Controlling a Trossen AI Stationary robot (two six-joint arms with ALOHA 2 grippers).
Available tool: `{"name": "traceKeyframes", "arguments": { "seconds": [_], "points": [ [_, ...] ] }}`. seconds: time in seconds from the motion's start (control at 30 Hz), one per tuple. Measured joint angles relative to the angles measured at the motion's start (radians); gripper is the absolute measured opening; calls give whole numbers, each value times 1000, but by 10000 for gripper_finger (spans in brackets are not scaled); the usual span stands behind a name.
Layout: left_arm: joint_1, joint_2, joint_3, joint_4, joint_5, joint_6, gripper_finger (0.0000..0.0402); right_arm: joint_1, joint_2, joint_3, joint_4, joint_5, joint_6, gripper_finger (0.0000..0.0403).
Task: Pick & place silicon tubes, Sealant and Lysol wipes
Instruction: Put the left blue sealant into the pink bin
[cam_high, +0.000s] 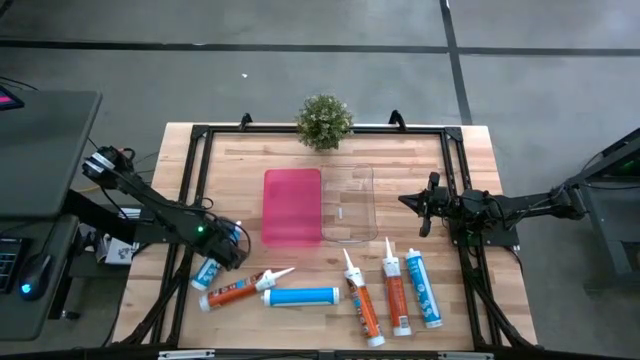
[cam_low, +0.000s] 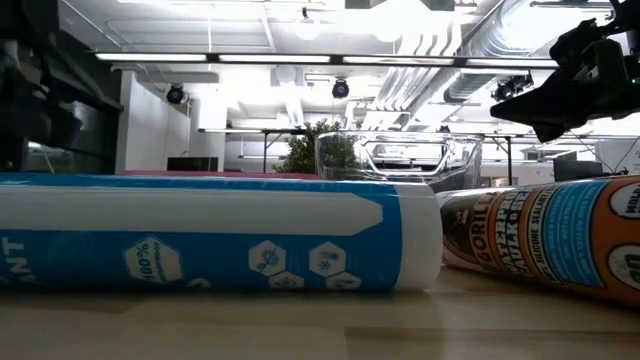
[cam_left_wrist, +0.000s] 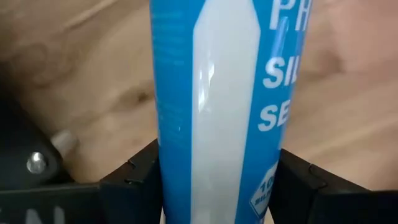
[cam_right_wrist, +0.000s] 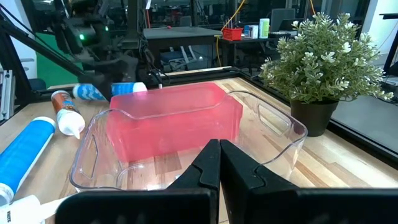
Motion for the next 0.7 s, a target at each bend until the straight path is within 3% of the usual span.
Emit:
{"name": "traceKeyframes", "arguments": {
  "seconds": [0.23,0.47,0.7],
  "points": [
    [22,-157,98,-86,-97,-18,194,0,0,0,0,0,0,1],
    [158,-343,175,-139,-361,1,194,0,0,0,0,0,0,1],
    [354,-361,176,-52,-343,141,194,0,0,0,0,0,0,1]
  ]
}}
